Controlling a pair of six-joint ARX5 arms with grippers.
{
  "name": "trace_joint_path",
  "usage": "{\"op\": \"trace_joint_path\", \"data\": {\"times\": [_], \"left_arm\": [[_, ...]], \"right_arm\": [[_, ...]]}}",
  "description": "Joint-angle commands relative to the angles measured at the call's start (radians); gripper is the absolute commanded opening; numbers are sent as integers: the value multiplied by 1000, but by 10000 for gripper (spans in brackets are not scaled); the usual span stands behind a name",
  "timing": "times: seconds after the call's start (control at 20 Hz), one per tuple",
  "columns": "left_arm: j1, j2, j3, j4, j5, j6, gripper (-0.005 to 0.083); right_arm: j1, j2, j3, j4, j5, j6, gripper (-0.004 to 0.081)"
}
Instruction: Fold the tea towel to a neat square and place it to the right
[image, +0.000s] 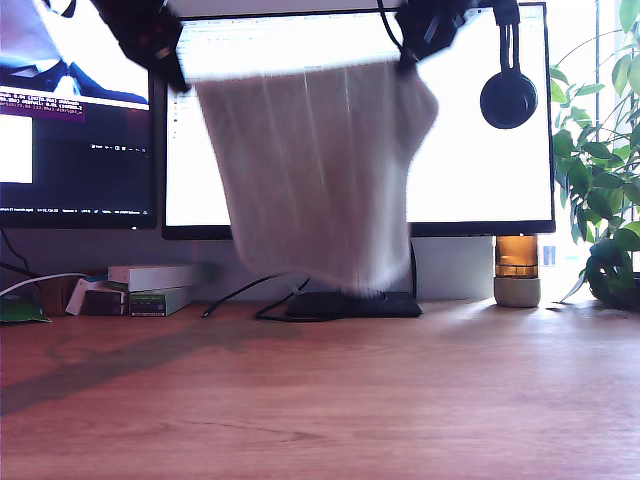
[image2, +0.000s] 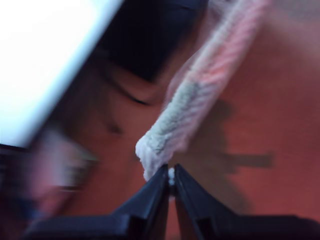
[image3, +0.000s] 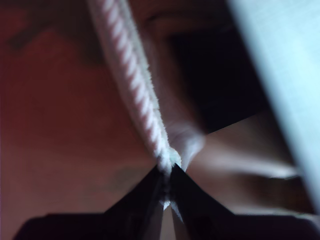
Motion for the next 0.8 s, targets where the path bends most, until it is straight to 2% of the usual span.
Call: {"op": "trace_joint_path", "data": {"times": [0.0,0.1,0.3,0.55,0.75], "left_arm": [[-5,12,-87,-35,13,-25,-24],[-22,11,-162,-27,14,-39,-24],[-48,11,-262,-44,7,-57,-24],[-125,11,-282,-130,-2,-57,-24],[-211,11,-282,-212,-59,-38,-24]], "right_arm": [[-8,51,-23,-142,-5,27,-13],[-8,78,-30,-195,-48,68,-13],[16,88,-63,-246,-113,71,-13],[39,89,-147,-359,-159,64,-13],[97,89,-262,-299,-178,60,-13]]}}
